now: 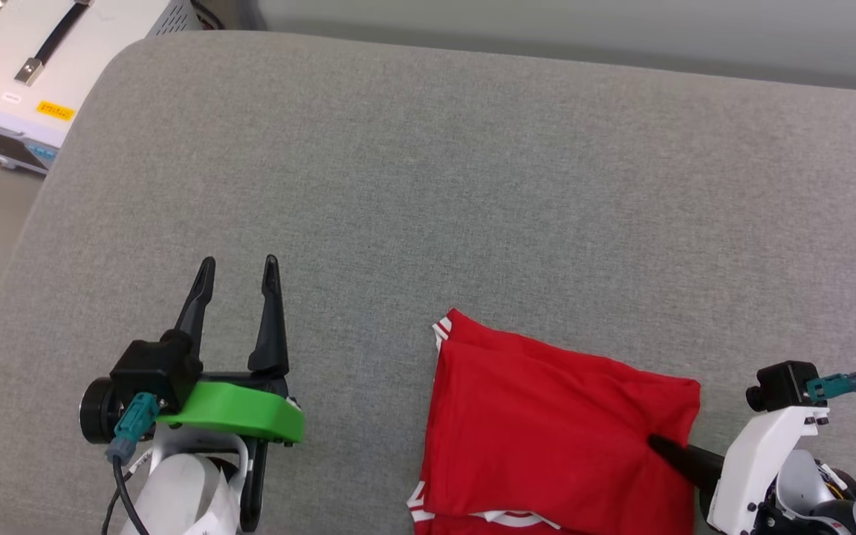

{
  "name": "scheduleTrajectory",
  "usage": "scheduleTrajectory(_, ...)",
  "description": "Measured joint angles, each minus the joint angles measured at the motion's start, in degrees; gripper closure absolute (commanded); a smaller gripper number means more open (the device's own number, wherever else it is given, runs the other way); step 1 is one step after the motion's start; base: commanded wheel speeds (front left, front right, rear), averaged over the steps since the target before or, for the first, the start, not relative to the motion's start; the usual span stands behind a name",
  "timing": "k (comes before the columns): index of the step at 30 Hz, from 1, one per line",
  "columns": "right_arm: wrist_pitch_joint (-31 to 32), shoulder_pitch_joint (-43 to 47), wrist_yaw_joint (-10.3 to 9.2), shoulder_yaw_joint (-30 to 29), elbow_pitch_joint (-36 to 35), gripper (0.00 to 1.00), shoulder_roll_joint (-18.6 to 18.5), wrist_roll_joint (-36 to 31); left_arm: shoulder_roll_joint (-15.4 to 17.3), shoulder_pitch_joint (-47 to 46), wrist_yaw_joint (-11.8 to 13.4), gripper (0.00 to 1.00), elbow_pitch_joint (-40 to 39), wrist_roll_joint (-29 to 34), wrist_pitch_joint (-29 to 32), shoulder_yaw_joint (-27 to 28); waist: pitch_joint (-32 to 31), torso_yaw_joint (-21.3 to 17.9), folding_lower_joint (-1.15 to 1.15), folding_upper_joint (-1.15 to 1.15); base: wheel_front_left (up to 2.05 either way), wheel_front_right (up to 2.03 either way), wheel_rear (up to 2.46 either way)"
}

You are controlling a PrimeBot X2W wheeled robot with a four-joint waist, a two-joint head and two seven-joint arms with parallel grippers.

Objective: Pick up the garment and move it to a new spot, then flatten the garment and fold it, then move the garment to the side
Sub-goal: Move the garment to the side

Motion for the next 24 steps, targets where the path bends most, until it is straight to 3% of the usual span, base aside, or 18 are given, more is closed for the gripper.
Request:
scheduleTrajectory(10,0.7,-0.6,-0.01,-3.2,-1.1,1.0,-3.4,-13.7,1.5,2.6,0.0,0.0,-0.8,0.5,0.1,0.4,-3.5,-5.8,0.0,0.0,0.0,0.0,0.0)
scheduleTrajectory(19,2.3,-5.4,-0.01,-5.0,-3.3,1.0,-5.3,-22.8,2.6,2.9,0.1,0.0,-4.2,1.1,1.4,0.1,-3.5,-15.6,0.0,0.0,0.0,0.0,0.0)
scheduleTrajectory(24,0.3,-11.5,-0.01,-6.5,0.4,1.0,-5.5,-25.9,4.0,0.8,0.0,0.0,-6.4,2.1,3.1,-0.1,-1.9,-21.4,0.0,0.0,0.0,0.0,0.0)
